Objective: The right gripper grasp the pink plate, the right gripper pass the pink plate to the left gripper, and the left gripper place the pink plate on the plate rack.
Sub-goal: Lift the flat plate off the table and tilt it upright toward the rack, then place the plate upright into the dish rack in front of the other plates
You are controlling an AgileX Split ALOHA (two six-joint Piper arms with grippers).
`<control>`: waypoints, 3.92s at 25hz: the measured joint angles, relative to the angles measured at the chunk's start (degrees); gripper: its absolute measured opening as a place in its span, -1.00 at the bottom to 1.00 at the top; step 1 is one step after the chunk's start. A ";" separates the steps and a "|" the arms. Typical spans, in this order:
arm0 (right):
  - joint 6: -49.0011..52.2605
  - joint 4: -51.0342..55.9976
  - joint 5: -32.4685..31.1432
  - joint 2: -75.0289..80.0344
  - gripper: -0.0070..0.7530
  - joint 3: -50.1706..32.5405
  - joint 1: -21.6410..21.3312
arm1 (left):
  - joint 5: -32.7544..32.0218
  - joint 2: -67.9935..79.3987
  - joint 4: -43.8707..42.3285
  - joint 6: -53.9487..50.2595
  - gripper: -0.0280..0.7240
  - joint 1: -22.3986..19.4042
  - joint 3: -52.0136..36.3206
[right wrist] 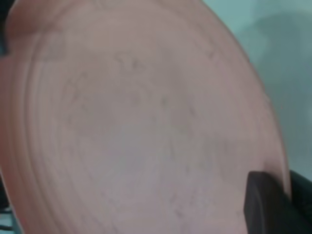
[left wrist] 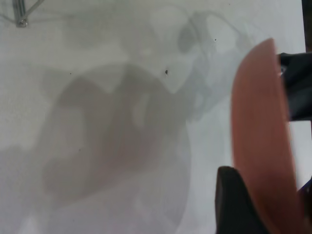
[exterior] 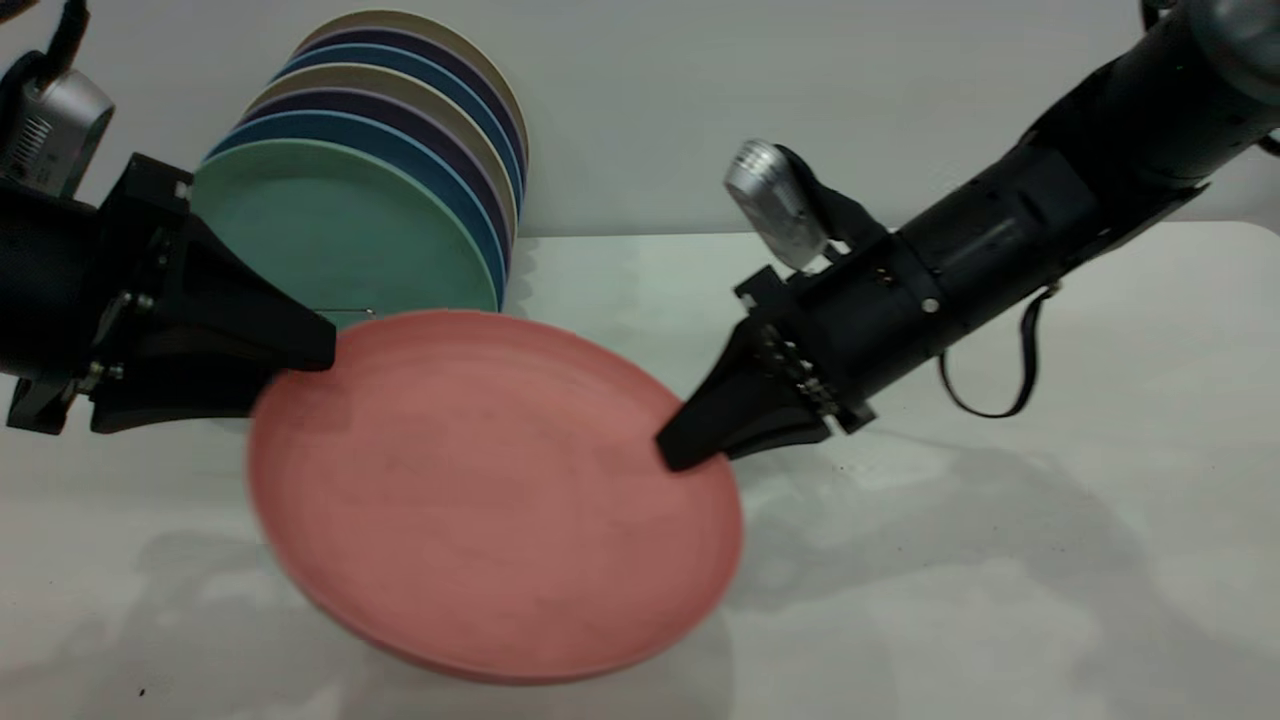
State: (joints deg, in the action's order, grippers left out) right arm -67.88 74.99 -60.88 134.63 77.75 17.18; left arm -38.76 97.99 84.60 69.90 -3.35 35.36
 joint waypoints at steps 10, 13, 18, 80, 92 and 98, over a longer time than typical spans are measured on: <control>-3.64 5.52 -3.40 0.00 -0.93 0.00 2.29 | -1.76 0.00 0.05 0.55 -0.31 0.00 0.06; -4.23 6.31 -3.85 -0.01 -0.92 0.00 2.29 | -0.97 0.00 -0.20 0.55 -0.55 -0.11 0.12; -3.46 7.07 -4.54 -0.01 -0.83 0.00 2.29 | -0.71 0.00 -1.24 1.59 -0.56 -0.37 0.17; 17.85 -26.07 0.52 -9.72 -0.03 0.02 -21.10 | 4.32 3.30 -66.32 28.57 -0.67 11.80 44.04; 17.90 -26.12 0.54 -9.72 -0.03 0.02 -21.10 | 6.43 4.32 -59.21 38.03 -0.67 11.80 44.09; 17.90 -26.12 0.54 -9.72 -0.03 0.02 -21.10 | 4.37 5.47 -59.10 38.15 -0.67 11.80 44.09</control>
State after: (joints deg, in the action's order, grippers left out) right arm -49.98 48.88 -60.34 124.91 77.77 -3.92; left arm -34.38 103.46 25.50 108.05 8.46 79.45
